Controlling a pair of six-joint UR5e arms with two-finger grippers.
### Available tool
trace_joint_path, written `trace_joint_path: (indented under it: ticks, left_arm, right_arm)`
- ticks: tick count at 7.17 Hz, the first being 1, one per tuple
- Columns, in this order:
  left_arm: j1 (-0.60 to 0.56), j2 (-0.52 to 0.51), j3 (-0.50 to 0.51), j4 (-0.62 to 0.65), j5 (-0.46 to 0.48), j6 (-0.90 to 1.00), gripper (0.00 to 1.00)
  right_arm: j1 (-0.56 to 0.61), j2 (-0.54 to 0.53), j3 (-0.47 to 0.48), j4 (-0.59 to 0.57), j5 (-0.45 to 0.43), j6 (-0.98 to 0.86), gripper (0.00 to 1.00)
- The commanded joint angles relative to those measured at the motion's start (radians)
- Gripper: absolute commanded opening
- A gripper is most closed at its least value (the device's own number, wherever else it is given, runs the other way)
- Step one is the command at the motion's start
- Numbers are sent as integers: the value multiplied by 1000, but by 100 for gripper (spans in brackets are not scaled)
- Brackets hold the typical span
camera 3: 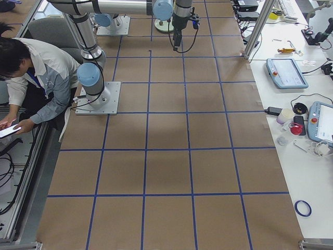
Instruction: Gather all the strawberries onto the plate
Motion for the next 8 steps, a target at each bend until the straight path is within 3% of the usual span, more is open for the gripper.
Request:
trace_joint_path:
  ticks: [1,3,8]
  left_arm:
    - [-2,-22,-25,-17,-48,-3,100]
    - [-6,-27,-80,113,-72,7,100]
    - [0,-24,-95,190,-69,-5,100]
  right_arm:
    - [1,-4,-1,-16,3,-3,100]
    - [1,-4,-1,-15,26,-2,100]
    - [1,-7,-1,-12,23,-3,100]
